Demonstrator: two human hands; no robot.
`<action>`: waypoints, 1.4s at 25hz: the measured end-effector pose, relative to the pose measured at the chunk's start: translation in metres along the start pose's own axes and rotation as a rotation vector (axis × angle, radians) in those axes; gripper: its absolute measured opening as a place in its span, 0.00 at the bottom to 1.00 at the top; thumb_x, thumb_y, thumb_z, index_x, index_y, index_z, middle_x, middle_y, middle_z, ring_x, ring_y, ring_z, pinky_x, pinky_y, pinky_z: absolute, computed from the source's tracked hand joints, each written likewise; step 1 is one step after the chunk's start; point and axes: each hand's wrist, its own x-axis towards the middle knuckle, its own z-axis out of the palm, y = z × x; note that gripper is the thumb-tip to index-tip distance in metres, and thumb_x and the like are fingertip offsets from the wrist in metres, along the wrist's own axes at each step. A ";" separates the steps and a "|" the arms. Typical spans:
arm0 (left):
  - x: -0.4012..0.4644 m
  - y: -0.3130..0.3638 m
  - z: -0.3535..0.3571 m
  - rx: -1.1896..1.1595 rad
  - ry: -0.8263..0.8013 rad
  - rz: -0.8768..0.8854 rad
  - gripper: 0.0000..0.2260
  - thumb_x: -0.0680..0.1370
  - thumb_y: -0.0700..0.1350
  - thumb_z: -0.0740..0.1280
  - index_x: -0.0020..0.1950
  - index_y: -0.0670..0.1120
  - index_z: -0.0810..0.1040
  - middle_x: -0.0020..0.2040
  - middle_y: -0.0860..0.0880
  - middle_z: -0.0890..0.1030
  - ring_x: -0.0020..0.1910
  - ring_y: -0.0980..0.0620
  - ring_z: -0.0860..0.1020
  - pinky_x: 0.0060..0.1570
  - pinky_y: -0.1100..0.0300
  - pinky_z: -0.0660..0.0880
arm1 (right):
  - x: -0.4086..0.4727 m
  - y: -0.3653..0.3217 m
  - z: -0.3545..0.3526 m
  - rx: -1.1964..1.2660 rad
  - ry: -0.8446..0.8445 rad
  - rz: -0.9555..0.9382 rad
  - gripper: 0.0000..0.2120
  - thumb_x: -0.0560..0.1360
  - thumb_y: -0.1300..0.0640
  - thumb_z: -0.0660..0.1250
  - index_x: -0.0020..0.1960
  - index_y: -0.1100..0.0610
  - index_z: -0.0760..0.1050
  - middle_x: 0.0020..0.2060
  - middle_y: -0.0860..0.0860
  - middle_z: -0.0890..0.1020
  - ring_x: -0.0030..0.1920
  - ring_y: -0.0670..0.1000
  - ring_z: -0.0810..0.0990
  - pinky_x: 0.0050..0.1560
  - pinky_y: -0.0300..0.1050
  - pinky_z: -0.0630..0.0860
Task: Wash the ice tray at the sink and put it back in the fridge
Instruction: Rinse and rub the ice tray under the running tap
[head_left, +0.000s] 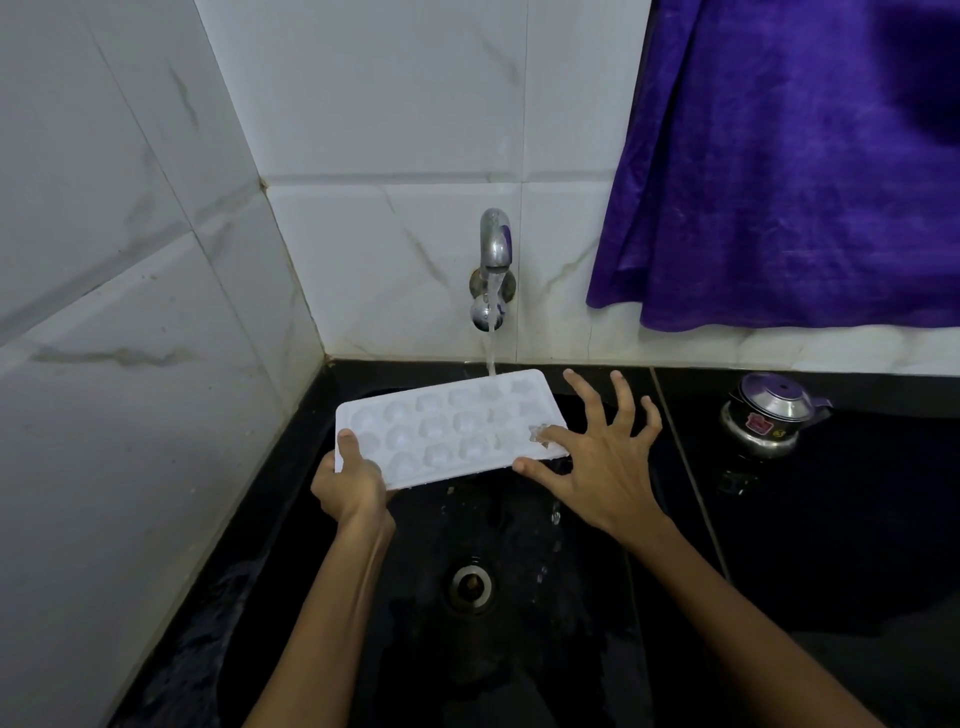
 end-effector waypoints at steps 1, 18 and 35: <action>-0.001 0.000 0.001 0.011 -0.007 0.013 0.11 0.78 0.51 0.63 0.46 0.43 0.75 0.39 0.51 0.77 0.36 0.53 0.77 0.28 0.62 0.72 | -0.001 0.001 0.000 -0.003 -0.026 -0.008 0.19 0.66 0.31 0.65 0.45 0.43 0.82 0.71 0.53 0.67 0.71 0.61 0.50 0.66 0.64 0.45; -0.013 -0.016 0.007 0.073 -0.026 0.080 0.13 0.78 0.51 0.63 0.38 0.45 0.75 0.36 0.50 0.77 0.35 0.53 0.76 0.33 0.60 0.73 | 0.039 -0.007 0.007 0.079 -0.430 0.055 0.43 0.57 0.18 0.41 0.63 0.35 0.68 0.76 0.46 0.46 0.74 0.55 0.31 0.65 0.68 0.29; -0.013 -0.024 0.013 0.067 -0.056 0.001 0.12 0.78 0.51 0.63 0.38 0.46 0.75 0.37 0.50 0.78 0.37 0.50 0.78 0.36 0.57 0.76 | 0.047 -0.003 0.002 0.009 -0.401 -0.023 0.45 0.51 0.16 0.47 0.59 0.36 0.73 0.76 0.45 0.42 0.72 0.55 0.28 0.64 0.67 0.25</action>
